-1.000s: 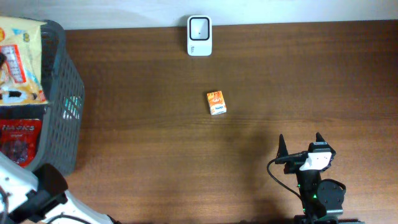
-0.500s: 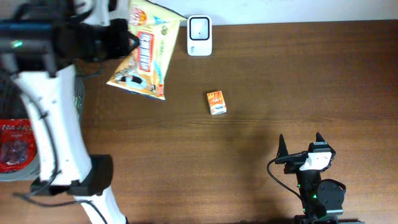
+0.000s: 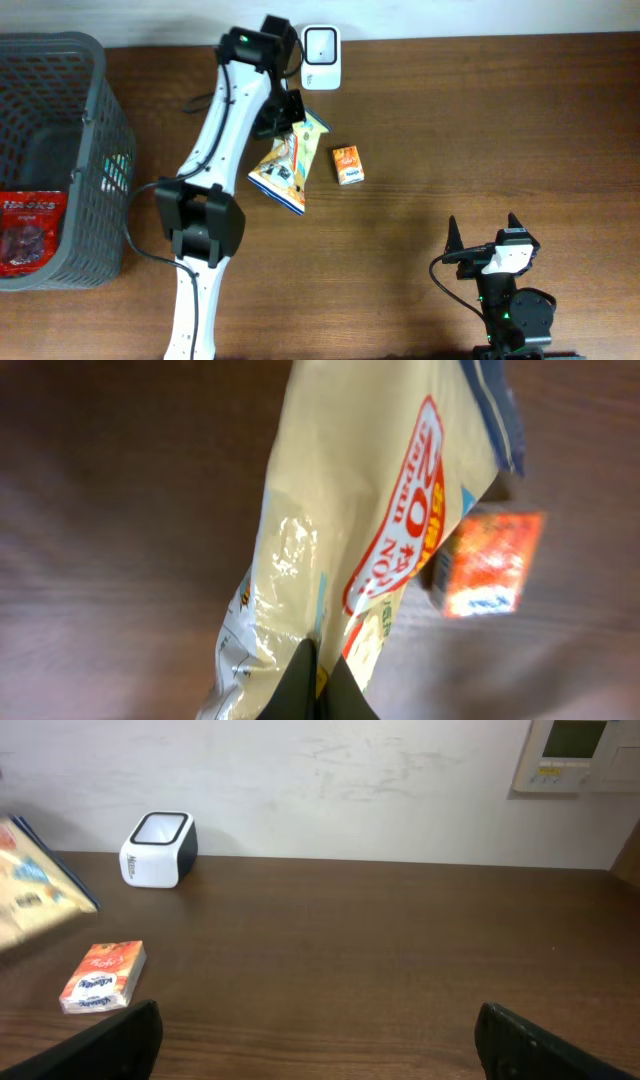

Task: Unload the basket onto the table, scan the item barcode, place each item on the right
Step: 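Lift cream bag out and drop it beside the orange box, then reach left gripper into basket and grasp the green pack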

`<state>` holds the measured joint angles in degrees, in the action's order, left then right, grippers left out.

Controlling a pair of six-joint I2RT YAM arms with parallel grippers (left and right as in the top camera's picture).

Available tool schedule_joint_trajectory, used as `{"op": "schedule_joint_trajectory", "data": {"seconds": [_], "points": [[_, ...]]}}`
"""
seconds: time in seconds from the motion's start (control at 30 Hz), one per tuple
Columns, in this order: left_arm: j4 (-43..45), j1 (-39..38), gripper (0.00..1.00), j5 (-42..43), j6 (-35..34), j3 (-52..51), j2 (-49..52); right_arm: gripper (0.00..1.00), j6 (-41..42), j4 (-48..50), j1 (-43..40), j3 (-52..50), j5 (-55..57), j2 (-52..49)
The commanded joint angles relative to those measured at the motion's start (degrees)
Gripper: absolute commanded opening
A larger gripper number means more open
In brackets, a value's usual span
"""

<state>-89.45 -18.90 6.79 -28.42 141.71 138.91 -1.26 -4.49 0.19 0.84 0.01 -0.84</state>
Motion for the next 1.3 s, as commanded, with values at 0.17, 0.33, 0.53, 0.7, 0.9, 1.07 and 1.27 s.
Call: {"op": "schedule_joint_trajectory", "data": {"seconds": [0.17, 0.33, 0.53, 0.7, 0.9, 1.07, 1.27], "points": [[8.44, -0.59, 0.29, 6.99, -2.32, -7.74, 0.7, 0.99, 0.63, -0.11, -0.2, -0.52, 0.26, 0.37], [0.33, 2.49, 0.36, 7.39, 6.25, 7.19, 0.15, 0.99, 0.63, -0.11, -0.2, -0.52, 0.26, 0.37], [-7.28, 9.38, 0.73, 5.84, 12.5, 38.05, -3.06, 0.99, 0.63, -0.11, -0.2, -0.52, 0.26, 0.37], [-7.28, 21.33, 0.79, 5.73, 15.1, 37.97, -15.87, 0.99, 0.63, -0.11, -0.2, -0.52, 0.26, 0.37], [-7.28, 26.56, 0.91, 9.97, 19.69, 30.77, -25.38, 0.99, 0.63, -0.11, -0.2, -0.52, 0.26, 0.37], [-7.28, 32.76, 0.99, 6.82, 22.51, 13.86, -35.6, 0.99, 0.63, -0.11, -0.2, -0.52, 0.26, 0.37], [-7.28, 48.06, 0.99, 6.97, 22.47, 2.34, -40.11, 0.98, 0.66, -0.11, -0.2, -0.52, 0.26, 0.37]]}}
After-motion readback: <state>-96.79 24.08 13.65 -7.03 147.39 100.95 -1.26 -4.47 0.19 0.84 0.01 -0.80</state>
